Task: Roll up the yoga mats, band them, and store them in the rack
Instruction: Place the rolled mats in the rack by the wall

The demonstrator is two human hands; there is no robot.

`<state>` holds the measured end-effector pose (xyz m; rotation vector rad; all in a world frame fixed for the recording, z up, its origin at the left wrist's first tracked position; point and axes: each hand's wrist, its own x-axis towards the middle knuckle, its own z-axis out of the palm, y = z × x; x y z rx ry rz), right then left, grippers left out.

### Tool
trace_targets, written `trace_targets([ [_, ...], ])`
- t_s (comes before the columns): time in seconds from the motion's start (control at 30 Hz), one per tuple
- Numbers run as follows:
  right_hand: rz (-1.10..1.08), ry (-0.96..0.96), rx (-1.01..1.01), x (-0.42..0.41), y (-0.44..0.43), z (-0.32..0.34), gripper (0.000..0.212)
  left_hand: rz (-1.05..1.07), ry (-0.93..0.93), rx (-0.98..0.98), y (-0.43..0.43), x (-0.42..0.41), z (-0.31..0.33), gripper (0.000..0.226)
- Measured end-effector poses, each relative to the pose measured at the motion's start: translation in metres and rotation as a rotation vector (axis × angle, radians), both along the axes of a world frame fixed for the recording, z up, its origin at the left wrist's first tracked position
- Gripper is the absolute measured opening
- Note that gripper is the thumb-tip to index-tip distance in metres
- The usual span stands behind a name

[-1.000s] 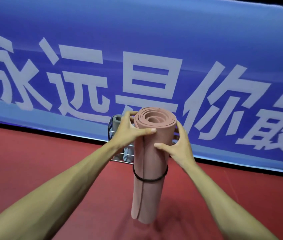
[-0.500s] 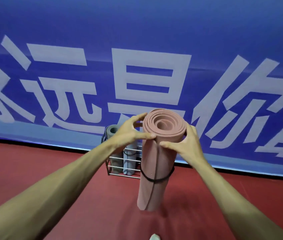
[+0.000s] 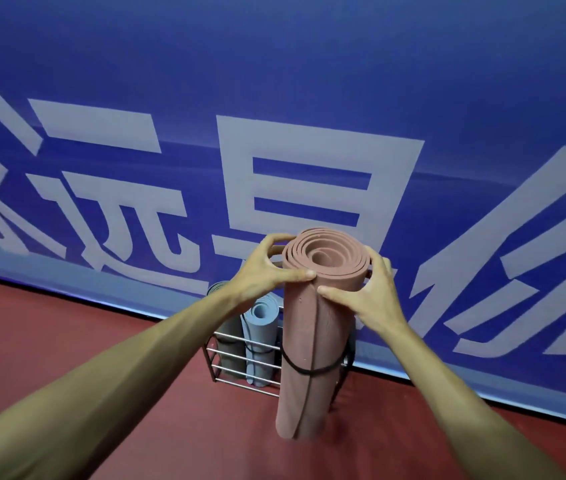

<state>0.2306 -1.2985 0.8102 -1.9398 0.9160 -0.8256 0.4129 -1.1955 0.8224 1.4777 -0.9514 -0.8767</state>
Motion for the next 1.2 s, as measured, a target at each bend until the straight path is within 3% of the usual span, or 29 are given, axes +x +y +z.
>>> trace_targets([
  [0.17, -0.019, 0.021, -0.022, 0.042, -0.036, 0.0, 0.096, -0.011, -0.014, 0.0, -0.044, 0.046, -0.005, 0.094],
  [0.3, -0.081, 0.03, -0.07, 0.077, -0.057, 0.021, 0.096, -0.084, -0.027, -0.033, -0.078, 0.088, 0.01, 0.082],
  [0.5, -0.146, 0.041, -0.14, 0.113, -0.091, 0.04, 0.088, -0.15, -0.045, -0.092, -0.126, 0.128, 0.028, 0.086],
  [0.6, -0.149, 0.091, -0.148, 0.12, -0.109, 0.041, 0.095, -0.157, -0.076, -0.084, -0.144, 0.137, 0.028, 0.092],
  [0.77, -0.112, 0.113, -0.1, 0.13, -0.135, 0.023, 0.106, -0.147, -0.1, -0.057, -0.164, 0.146, 0.012, 0.096],
  [0.93, -0.056, 0.181, -0.059, 0.13, -0.157, -0.004, 0.097, -0.163, -0.152, 0.022, -0.178, 0.149, -0.011, 0.087],
  [1.2, 0.005, 0.255, 0.028, 0.128, -0.163, -0.056, 0.092, -0.159, -0.205, 0.187, -0.181, 0.146, -0.064, 0.092],
])
